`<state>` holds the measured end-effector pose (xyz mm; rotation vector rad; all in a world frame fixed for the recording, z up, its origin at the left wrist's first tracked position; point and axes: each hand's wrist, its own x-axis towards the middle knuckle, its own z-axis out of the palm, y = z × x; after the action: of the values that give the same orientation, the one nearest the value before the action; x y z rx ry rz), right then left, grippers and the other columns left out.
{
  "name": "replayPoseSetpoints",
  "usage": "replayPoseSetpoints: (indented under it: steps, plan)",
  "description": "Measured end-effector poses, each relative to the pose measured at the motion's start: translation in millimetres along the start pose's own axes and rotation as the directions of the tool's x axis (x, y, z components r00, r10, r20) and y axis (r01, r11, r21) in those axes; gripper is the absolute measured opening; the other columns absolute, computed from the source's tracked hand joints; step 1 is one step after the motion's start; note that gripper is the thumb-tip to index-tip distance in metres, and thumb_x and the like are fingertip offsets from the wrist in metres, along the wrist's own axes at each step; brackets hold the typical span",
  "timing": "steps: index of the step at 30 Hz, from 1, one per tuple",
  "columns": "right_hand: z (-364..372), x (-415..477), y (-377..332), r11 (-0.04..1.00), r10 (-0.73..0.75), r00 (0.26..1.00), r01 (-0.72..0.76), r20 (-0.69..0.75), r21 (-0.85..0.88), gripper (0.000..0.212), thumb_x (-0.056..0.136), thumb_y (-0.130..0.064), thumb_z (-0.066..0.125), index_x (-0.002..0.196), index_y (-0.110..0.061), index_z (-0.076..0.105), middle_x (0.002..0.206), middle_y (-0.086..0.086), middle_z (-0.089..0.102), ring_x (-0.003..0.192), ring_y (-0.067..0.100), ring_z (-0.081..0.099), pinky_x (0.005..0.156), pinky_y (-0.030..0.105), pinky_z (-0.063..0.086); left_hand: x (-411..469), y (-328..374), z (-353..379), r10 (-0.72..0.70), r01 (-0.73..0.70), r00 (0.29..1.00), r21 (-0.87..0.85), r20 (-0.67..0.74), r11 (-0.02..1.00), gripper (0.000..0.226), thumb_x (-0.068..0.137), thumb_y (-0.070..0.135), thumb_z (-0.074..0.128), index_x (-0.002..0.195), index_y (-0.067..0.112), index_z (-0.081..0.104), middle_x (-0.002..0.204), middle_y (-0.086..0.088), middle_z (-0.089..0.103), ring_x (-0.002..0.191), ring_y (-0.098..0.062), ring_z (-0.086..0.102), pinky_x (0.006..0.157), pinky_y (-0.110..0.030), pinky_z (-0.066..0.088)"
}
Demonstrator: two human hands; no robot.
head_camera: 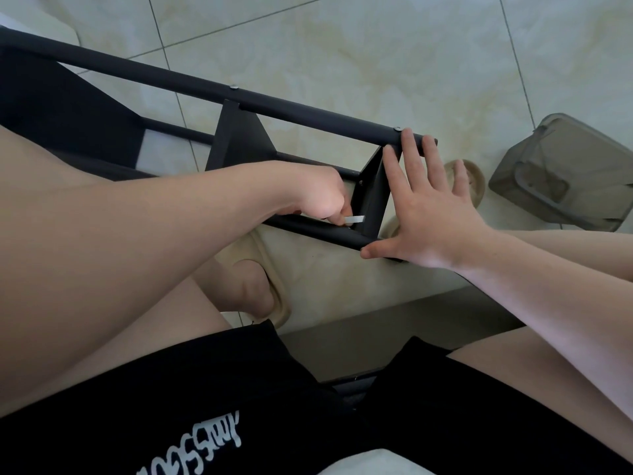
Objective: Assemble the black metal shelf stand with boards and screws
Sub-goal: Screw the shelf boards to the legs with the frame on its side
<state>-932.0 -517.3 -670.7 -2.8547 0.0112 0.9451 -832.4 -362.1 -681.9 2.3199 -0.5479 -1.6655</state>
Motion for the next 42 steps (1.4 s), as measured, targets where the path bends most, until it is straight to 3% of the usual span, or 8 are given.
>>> replayPoseSetpoints:
  steps: [6, 10, 14, 20, 25, 29, 34, 42]
  plan:
    - [-1, 0, 1, 1.000, -0.005, 1.000, 0.005, -0.006, 0.007, 0.144, 0.063, -0.086, 0.065, 0.157, -0.021, -0.022, 0.160, 0.001, -0.038, 0.150, 0.028, -0.031, 0.121, 0.063, -0.002, 1, -2, -8, 0.078, -0.068, 0.987, 0.069, -0.143, 0.995, 0.018, 0.091, 0.006, 0.058, 0.095, 0.017, 0.072, 0.097, 0.003, 0.070, 0.087, -0.016, 0.059, 0.063, -0.021, 0.041]
    - [-1, 0, 0, 1.000, -0.005, 1.000, 0.005, 0.001, 0.010, 0.144, 0.063, -0.086, 0.065, 0.157, -0.020, -0.022, 0.160, 0.001, -0.039, 0.149, 0.028, -0.032, 0.121, 0.062, -0.003, 3, -1, -13, 0.131, -0.113, 0.969, 0.091, -0.211, 0.989, 0.026, 0.091, 0.006, 0.052, 0.091, 0.026, 0.067, 0.080, 0.018, 0.057, 0.078, -0.007, 0.055, 0.061, -0.017, 0.036]
    - [-2, 0, -1, 1.000, -0.004, 1.000, 0.004, 0.003, 0.012, 0.143, 0.064, -0.085, 0.066, 0.157, -0.020, -0.022, 0.160, 0.001, -0.039, 0.149, 0.028, -0.032, 0.122, 0.062, -0.003, 7, 1, -12, 0.169, -0.163, 0.961, 0.045, -0.220, 0.986, 0.024, 0.092, 0.011, 0.054, 0.086, 0.031, 0.066, 0.083, 0.020, 0.060, 0.082, -0.005, 0.057, 0.067, -0.019, 0.039]
    - [-3, -1, 0, 1.000, -0.007, 1.000, 0.007, -0.003, 0.016, 0.142, 0.065, -0.085, 0.066, 0.157, -0.020, -0.021, 0.160, 0.001, -0.038, 0.150, 0.028, -0.030, 0.122, 0.062, -0.002, 9, 7, -11, 0.088, -0.155, 0.970, -0.300, -0.227, 0.941, 0.013, 0.092, 0.026, 0.066, 0.079, 0.029, 0.070, 0.085, 0.010, 0.070, 0.085, -0.006, 0.065, 0.065, -0.018, 0.039]
    - [-2, 0, 0, 1.000, -0.010, 1.000, 0.010, -0.010, 0.014, 0.142, 0.065, -0.085, 0.066, 0.157, -0.021, -0.020, 0.161, 0.001, -0.037, 0.150, 0.029, -0.030, 0.122, 0.062, -0.001, 9, 12, -7, -0.007, -0.094, 0.971, -0.411, -0.238, 0.907, 0.009, 0.093, 0.026, 0.067, 0.086, 0.027, 0.071, 0.086, 0.006, 0.075, 0.088, -0.010, 0.070, 0.060, -0.020, 0.043]
    - [-1, 0, 1, 1.000, -0.014, 1.000, 0.014, -0.017, 0.018, 0.141, 0.065, -0.085, 0.066, 0.157, -0.021, -0.020, 0.161, 0.001, -0.036, 0.150, 0.028, -0.030, 0.122, 0.061, -0.002, 5, 15, -10, -0.091, -0.050, 0.966, -0.520, -0.243, 0.853, 0.008, 0.094, 0.026, 0.068, 0.098, 0.025, 0.075, 0.075, 0.010, 0.073, 0.072, 0.002, 0.063, 0.044, -0.010, 0.040]
    - [1, 1, 2, 1.000, -0.016, 1.000, 0.016, -0.025, 0.014, 0.142, 0.064, -0.086, 0.065, 0.157, -0.021, -0.020, 0.161, 0.003, -0.035, 0.150, 0.029, -0.030, 0.122, 0.061, -0.002, 4, 18, -11, -0.206, 0.089, 0.965, -0.536, -0.163, 0.840, 0.007, 0.096, 0.033, 0.065, 0.095, 0.033, 0.072, 0.085, 0.016, 0.075, 0.095, -0.006, 0.062, 0.091, -0.040, 0.043]
    - [2, 1, 2, 1.000, -0.014, 1.000, 0.015, -0.026, 0.005, 0.143, 0.063, -0.088, 0.063, 0.157, -0.020, -0.020, 0.161, 0.003, -0.036, 0.150, 0.029, -0.031, 0.122, 0.061, -0.002, 2, 20, -13, -0.248, 0.197, 0.968, -0.542, -0.022, 0.817, 0.011, 0.098, 0.033, 0.058, 0.097, 0.032, 0.069, 0.079, 0.020, 0.075, 0.105, -0.010, 0.061, 0.103, -0.047, 0.040]
